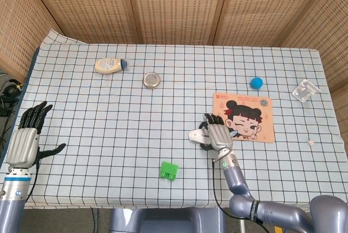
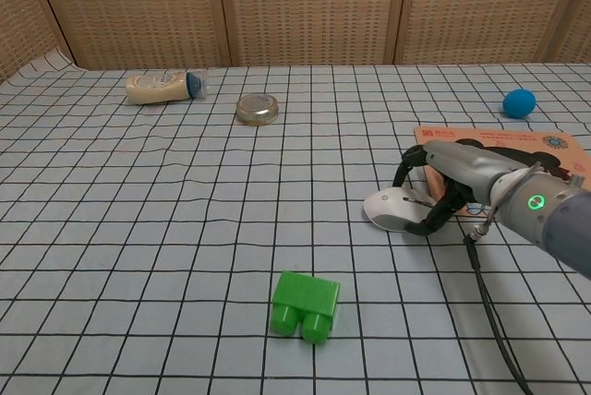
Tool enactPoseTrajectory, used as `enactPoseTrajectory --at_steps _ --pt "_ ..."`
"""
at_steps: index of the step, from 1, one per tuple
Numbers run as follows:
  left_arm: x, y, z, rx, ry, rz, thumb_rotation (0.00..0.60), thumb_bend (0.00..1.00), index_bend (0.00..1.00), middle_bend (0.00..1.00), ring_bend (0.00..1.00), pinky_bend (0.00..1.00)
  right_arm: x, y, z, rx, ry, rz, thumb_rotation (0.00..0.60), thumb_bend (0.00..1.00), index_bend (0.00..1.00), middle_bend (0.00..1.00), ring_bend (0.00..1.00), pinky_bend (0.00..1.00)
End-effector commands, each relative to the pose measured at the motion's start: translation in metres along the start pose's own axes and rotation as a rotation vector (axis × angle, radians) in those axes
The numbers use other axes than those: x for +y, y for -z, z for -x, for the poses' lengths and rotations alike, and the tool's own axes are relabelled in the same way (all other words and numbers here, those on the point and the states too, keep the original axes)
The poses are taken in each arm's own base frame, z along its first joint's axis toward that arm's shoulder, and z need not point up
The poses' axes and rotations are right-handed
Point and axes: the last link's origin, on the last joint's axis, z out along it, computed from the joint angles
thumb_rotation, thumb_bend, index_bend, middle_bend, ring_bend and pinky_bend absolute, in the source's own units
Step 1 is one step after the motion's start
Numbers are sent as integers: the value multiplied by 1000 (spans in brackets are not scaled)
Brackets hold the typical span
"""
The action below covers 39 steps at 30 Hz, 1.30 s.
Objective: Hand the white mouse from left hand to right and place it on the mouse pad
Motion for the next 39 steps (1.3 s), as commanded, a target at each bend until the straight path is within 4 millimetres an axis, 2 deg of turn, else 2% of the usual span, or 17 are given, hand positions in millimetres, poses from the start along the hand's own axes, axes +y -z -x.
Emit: enactPoseTrajectory --at_steps 1,4,7,13,20,28,34,36,39 --pt "0 0 0 1 1 -1 600 112 80 0 0 0 4 0 0 2 8 3 600 437 479 356 239 286" --pt "0 0 0 2 1 -1 600 111 81 0 0 0 9 3 0 -8 39 0 600 441 530 436 360 419" --pt "0 0 0 2 1 0 600 112 81 0 0 0 10 5 -5 8 43 -16 600 441 556 451 411 461" --pt "-1 -1 0 5 2 -5 600 112 85 0 0 0 14 7 -35 98 141 -104 600 440 578 464 424 474" --pt "0 0 0 10 -1 -3 600 111 86 0 0 0 41 2 -86 171 347 -166 600 442 592 467 424 474" --pt "2 0 3 0 -5 1 600 111 86 0 0 0 68 -7 -118 188 635 -208 600 440 602 471 424 474" --pt "3 1 6 -11 -8 4 600 112 87 0 0 0 80 -13 -127 148 828 -243 600 440 613 472 424 473" --pt "4 1 7 -14 -7 7 600 111 87 0 0 0 83 -16 -127 127 957 -280 600 441 614 472 424 473" --pt "4 1 8 -16 -7 9 600 112 87 0 0 0 84 -18 -121 105 1062 -329 600 437 623 474 424 474"
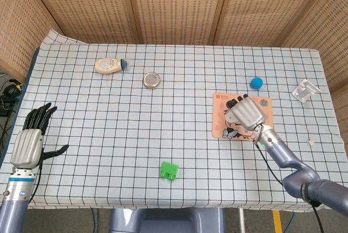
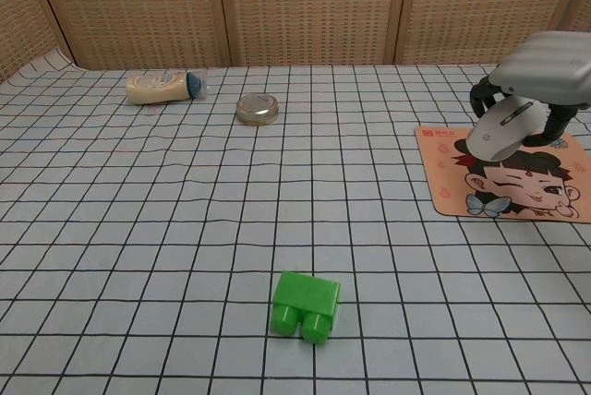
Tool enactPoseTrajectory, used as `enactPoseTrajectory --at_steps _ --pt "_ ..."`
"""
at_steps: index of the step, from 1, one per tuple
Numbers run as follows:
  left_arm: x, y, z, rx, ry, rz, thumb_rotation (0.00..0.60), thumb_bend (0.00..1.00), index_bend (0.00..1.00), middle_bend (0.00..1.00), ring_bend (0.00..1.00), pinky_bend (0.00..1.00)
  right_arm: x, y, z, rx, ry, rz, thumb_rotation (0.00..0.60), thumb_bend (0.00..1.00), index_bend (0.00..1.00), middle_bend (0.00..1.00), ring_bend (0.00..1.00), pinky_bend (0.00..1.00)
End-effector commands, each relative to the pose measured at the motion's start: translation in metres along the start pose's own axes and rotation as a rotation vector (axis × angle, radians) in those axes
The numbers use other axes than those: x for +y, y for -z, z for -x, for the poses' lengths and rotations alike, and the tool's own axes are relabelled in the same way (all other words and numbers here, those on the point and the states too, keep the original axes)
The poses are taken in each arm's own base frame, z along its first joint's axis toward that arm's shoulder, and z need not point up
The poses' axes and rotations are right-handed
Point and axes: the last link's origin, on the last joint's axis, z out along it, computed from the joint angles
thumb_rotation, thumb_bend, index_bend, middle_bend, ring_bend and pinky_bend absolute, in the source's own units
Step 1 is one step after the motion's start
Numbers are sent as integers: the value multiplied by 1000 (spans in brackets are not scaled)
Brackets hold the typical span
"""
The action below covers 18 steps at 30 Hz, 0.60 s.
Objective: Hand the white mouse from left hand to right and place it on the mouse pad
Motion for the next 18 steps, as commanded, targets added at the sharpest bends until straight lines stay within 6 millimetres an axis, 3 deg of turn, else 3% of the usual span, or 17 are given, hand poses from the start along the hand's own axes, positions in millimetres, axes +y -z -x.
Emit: enactPoseTrajectory --at_steps 1,9,18 --pt "0 0 1 -3 0 1 600 112 87 0 0 0 -2 -2 6 -23 157 -90 600 435 629 475 423 474" --pt "0 0 2 -9 4 0 600 112 87 0 0 0 -20 -4 9 -5 241 -196 600 430 638 481 423 474" --pt "1 1 3 -20 10 5 600 111 88 0 0 0 -26 -13 15 -6 347 -238 600 403 631 466 413 454"
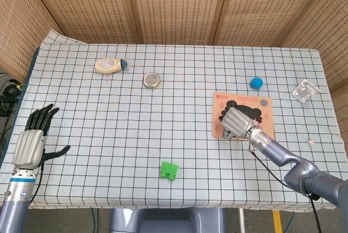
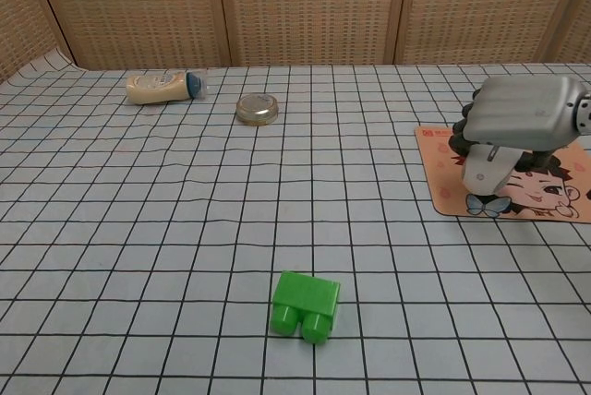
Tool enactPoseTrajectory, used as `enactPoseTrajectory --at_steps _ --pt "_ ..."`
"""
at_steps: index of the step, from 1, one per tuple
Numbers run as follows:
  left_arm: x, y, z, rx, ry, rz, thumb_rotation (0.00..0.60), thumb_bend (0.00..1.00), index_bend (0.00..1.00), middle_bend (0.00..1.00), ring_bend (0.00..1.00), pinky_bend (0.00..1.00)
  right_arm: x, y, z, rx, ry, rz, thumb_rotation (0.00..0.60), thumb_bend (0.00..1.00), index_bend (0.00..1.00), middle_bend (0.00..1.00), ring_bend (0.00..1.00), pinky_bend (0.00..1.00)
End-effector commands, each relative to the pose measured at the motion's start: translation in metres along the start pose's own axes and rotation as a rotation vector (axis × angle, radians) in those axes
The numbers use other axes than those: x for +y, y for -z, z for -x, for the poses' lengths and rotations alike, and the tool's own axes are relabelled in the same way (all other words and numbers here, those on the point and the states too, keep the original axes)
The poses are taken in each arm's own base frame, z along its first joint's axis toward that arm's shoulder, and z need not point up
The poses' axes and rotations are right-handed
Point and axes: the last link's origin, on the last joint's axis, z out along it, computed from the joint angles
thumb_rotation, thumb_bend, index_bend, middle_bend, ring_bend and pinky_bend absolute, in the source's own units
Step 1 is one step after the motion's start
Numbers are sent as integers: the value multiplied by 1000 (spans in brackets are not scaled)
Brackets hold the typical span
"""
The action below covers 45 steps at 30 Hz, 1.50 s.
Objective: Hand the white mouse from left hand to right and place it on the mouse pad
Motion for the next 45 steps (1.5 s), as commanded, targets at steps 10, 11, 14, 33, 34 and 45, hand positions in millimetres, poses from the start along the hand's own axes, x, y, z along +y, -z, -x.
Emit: enactPoseTrajectory --at_steps 10,11,14,33,34,45 --pt "1 0 2 -16 12 -3 600 111 90 0 0 0 7 0 11 -44 99 54 600 202 382 17 0 0" --pt "1 0 2 -16 13 -5 600 111 91 0 0 0 7 1 10 -42 112 57 600 202 370 2 0 0" --pt "1 0 2 -18 14 -5 600 111 91 0 0 0 8 3 9 -27 128 70 600 201 362 0 0 0" --pt "-8 0 7 -48 -67 -2 600 111 90 0 0 0 -15 102 14 213 -725 437 600 160 124 0 0 0" --pt "-10 1 8 -52 -85 -3 600 111 89 0 0 0 -15 112 18 229 -791 475 600 159 99 0 0 0" --pt "-24 6 12 -45 -151 -5 600 111 54 0 0 0 -14 171 36 308 -1151 617 600 130 17 0 0 0"
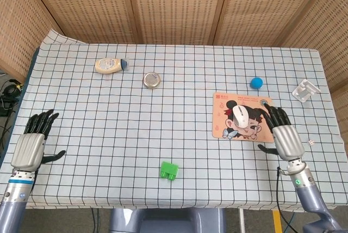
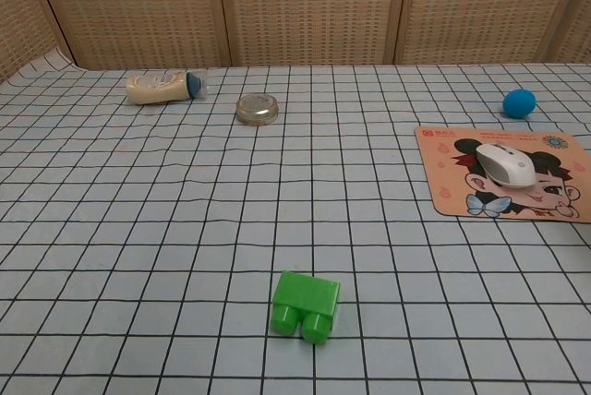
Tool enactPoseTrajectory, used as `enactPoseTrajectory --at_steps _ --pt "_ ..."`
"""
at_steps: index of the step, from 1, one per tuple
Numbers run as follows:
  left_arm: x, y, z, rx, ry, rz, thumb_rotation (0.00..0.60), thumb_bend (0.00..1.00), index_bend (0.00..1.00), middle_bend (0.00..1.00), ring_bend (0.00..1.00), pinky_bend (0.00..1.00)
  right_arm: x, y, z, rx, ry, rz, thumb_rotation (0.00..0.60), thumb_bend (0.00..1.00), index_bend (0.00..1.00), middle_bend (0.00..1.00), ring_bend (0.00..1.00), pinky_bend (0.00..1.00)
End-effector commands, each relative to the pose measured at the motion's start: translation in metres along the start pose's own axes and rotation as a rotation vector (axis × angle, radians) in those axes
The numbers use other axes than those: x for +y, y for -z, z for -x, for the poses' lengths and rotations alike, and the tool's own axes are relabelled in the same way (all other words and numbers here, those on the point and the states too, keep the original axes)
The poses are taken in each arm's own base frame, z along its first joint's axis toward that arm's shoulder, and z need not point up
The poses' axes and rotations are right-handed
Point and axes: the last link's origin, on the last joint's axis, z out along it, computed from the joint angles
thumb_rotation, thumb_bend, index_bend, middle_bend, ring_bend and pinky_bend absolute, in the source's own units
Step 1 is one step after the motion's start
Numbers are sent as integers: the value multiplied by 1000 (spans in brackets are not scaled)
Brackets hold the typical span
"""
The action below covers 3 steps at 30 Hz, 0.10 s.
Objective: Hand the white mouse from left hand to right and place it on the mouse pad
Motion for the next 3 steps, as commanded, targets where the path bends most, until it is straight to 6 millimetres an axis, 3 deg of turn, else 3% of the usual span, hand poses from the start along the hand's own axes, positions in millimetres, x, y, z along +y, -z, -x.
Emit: enactPoseTrajectory --at_steps 1,3 --pt "-1 0 1 4 -4 -1 600 111 51 0 0 0 11 16 -16 44 -87 48 600 130 15 0 0 0" --pt "-2 0 2 0 -6 -6 600 111 46 0 0 0 11 18 -21 67 -96 48 600 131 14 0 0 0"
